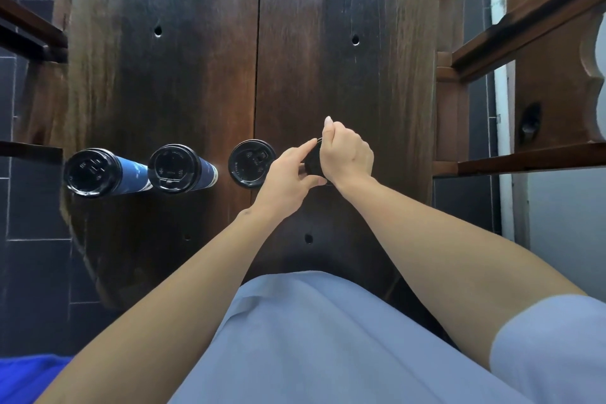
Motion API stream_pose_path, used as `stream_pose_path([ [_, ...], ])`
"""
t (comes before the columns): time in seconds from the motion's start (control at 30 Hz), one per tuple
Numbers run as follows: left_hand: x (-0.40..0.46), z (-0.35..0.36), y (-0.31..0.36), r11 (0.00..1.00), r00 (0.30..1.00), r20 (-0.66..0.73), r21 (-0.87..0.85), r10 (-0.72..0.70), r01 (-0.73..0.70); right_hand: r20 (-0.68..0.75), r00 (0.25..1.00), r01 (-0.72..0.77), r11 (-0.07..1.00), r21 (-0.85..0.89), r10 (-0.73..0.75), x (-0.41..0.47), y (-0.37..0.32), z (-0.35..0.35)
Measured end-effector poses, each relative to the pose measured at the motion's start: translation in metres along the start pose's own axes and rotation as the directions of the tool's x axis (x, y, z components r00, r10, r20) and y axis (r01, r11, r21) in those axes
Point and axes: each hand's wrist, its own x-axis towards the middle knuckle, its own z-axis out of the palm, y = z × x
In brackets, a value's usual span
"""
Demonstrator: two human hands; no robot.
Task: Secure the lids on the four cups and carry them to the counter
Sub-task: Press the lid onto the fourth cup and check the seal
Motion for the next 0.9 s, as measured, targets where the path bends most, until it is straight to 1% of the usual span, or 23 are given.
stream_pose_path([
  [0.27, 0.0, 0.0, -0.002, 1.0, 1.0, -0.001, -0.02, 0.012, -0.012, -0.047, 0.999, 0.002, 0.998, -0.068, -0.005, 0.0, 0.0, 0.005],
  [0.57, 0.0, 0.001, -0.003, 0.999, 0.999, -0.011, 0.007, 0.049, -0.049, -0.043, 0.999, 0.007, 0.995, -0.099, -0.011, 0.001, -0.003, 0.003],
  [0.67, 0.001, 0.001, -0.006, 0.998, 0.998, -0.009, 0.015, 0.068, -0.068, 0.027, 0.999, 0.024, 0.999, -0.04, -0.023, 0.002, -0.001, -0.003],
  [0.8, 0.001, 0.003, -0.011, 0.988, 0.994, 0.015, 0.102, 0.111, -0.112, 0.12, 0.991, 0.047, 0.994, 0.103, -0.059, -0.006, 0.014, -0.018],
  [0.83, 0.001, 0.003, -0.011, 0.987, 0.993, 0.018, 0.112, 0.115, -0.117, 0.152, 0.984, 0.063, 0.984, 0.166, -0.089, -0.011, 0.022, -0.022],
  [0.9, 0.001, 0.004, -0.011, 0.986, 0.992, 0.026, 0.113, 0.123, -0.125, 0.23, 0.954, 0.122, 0.947, 0.297, -0.195, -0.022, 0.04, -0.033],
])
